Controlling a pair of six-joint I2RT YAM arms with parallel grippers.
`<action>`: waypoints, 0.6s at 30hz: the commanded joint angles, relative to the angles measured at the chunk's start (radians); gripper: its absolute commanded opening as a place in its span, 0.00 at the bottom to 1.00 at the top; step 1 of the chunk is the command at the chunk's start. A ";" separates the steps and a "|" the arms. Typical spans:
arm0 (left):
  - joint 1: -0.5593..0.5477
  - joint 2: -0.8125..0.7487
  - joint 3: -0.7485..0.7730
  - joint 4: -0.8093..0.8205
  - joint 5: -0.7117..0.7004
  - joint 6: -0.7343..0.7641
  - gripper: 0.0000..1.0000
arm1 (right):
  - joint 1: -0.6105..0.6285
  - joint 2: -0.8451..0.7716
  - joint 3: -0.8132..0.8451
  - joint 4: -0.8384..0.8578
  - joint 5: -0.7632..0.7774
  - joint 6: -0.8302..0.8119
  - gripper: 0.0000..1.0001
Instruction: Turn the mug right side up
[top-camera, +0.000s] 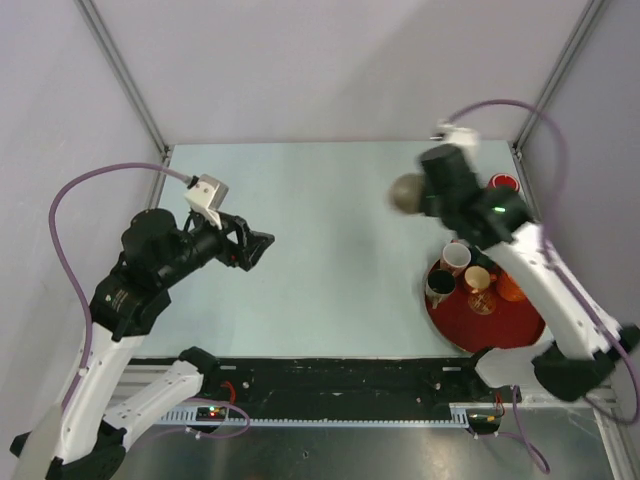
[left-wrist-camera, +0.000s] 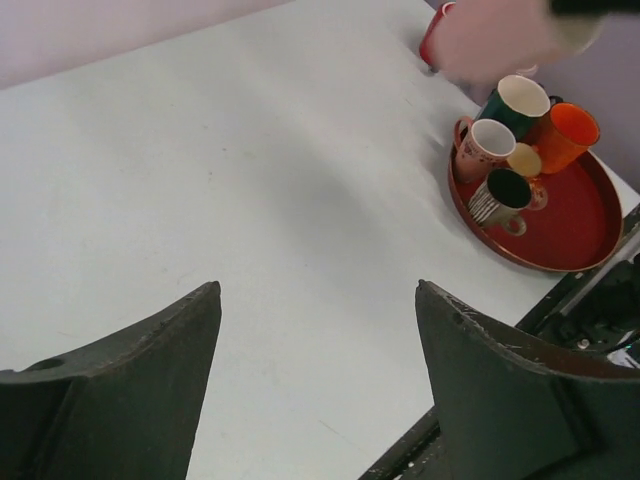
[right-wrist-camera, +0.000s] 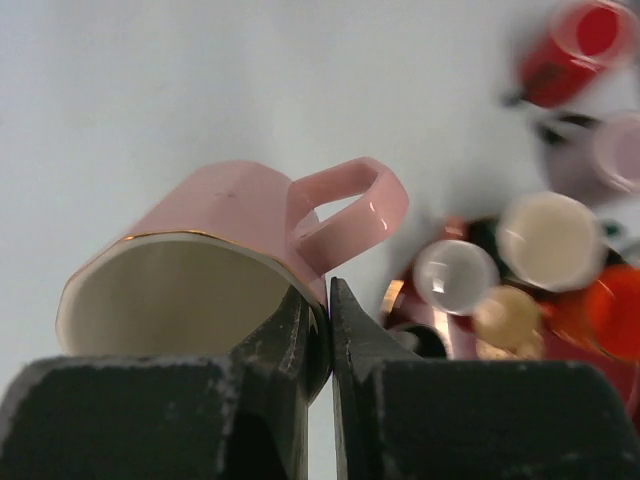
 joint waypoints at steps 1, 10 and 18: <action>-0.005 -0.008 -0.050 0.052 -0.011 0.090 0.82 | -0.364 -0.255 -0.124 -0.139 -0.077 0.052 0.00; -0.021 -0.020 -0.163 0.134 -0.084 0.099 0.85 | -1.352 -0.541 -0.516 -0.036 -0.560 -0.074 0.00; -0.103 -0.050 -0.179 0.162 -0.102 0.126 0.86 | -1.653 -0.552 -0.701 -0.001 -0.527 -0.038 0.00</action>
